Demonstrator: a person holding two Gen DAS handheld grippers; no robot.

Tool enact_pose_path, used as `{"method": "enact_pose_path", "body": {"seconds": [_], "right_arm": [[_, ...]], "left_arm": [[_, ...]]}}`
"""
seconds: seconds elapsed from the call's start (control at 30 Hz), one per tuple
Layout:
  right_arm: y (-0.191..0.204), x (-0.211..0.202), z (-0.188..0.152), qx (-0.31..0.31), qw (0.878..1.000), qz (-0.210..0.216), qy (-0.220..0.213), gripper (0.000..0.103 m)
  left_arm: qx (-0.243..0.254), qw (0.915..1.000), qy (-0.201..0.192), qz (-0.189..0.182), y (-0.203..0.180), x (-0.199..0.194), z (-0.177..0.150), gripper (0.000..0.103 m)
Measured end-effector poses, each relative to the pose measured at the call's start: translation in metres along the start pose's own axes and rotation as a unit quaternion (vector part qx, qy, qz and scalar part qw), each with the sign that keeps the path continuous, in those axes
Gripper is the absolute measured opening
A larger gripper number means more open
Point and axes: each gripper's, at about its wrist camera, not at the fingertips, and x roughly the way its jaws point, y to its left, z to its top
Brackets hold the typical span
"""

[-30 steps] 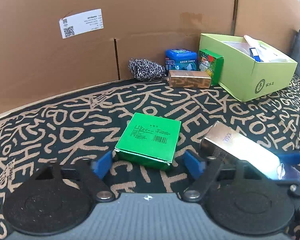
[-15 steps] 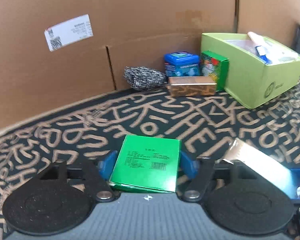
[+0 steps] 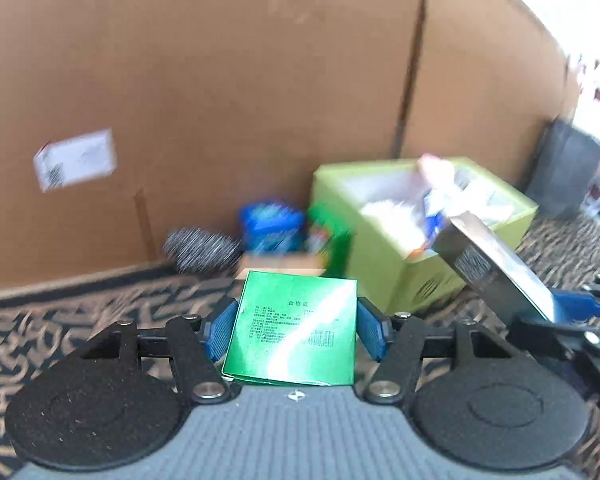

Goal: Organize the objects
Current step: 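Carry the perfume box and green box into the lime-green box and release, then move both tools back toward the steel wool and copper box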

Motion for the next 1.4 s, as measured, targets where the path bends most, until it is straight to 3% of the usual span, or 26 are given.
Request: {"method": "enact_pose_path", "body": {"seconds": [0.13,0.27,0.47,0.67,0.93,1.0,1.03,1.1,1.13,1.17,1.3,1.4], "right_arm": [[-0.03,-0.011,0.03,-0.001,0.998,-0.051,-0.039,0.038],[-0.069,-0.004,0.06,0.0,0.991,-0.121,-0.057,0.038],[-0.135,0.033,0.089,0.025,0.979,-0.197,-0.053,0.038],[-0.179,0.062,0.097,0.04,0.974,-0.213,-0.068,0.038],[-0.188,0.103,0.076,-0.015,0.974,-0.224,0.01,0.038],[-0.188,0.113,0.073,-0.02,0.973,-0.226,0.037,0.038],[-0.188,0.116,0.073,-0.022,0.973,-0.226,0.042,0.038],[-0.186,0.113,0.073,-0.025,0.973,-0.228,0.034,0.057],[-0.184,0.109,0.073,-0.022,0.972,-0.232,0.025,0.076],[-0.183,0.104,0.073,-0.022,0.971,-0.237,0.012,0.086],[-0.176,0.086,0.073,-0.028,0.97,-0.24,-0.011,0.103],[-0.165,0.075,0.073,-0.03,0.971,-0.236,-0.019,0.103]], "left_arm": [[0.023,0.9991,-0.032,-0.012,-0.038,0.008,0.03,0.066],[0.02,0.9988,-0.032,-0.03,-0.068,0.037,0.056,0.066],[0.01,0.9992,-0.032,-0.021,-0.093,0.088,0.074,0.066],[0.022,0.9995,-0.025,-0.005,-0.103,0.117,0.075,0.066],[0.019,0.9997,-0.016,-0.001,-0.101,0.132,0.07,0.067],[0.017,0.9996,-0.019,-0.015,-0.1,0.131,0.068,0.072],[0.016,0.9995,-0.022,-0.016,-0.099,0.129,0.068,0.082],[0.015,0.9992,-0.036,-0.009,-0.099,0.121,0.067,0.091],[0.017,0.999,-0.041,-0.007,-0.098,0.117,0.067,0.092],[0.019,0.9989,-0.042,-0.007,-0.098,0.115,0.067,0.093],[0.007,0.999,-0.044,-0.005,-0.094,0.106,0.067,0.095],[0.002,0.9989,-0.046,-0.004,-0.091,0.096,0.063,0.095]]}}
